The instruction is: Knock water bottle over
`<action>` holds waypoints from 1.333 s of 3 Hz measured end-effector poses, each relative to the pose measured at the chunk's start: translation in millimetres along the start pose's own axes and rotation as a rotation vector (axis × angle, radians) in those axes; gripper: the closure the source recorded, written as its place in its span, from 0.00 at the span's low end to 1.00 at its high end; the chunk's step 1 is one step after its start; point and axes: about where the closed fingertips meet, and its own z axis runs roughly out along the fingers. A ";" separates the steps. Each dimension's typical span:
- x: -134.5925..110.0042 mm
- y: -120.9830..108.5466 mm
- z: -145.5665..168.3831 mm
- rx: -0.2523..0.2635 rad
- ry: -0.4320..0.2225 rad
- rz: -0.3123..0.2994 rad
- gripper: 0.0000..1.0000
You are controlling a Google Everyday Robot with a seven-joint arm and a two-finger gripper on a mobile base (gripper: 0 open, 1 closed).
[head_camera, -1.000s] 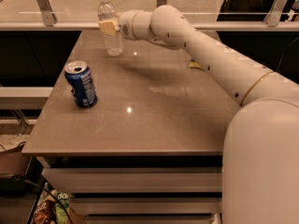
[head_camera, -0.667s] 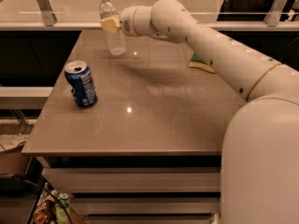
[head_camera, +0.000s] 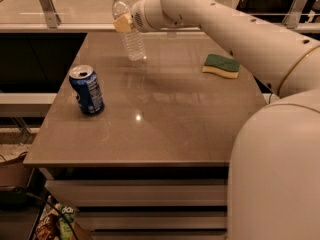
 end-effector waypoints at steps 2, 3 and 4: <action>8.6 -4.8 -30.4 0.091 0.206 -0.002 1.00; 15.1 -11.5 -39.5 0.130 0.297 -0.003 1.00; 24.8 -17.4 -45.7 0.151 0.373 0.002 1.00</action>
Offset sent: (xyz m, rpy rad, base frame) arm -0.0286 -0.0484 0.0093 -0.2804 0.1839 -0.1565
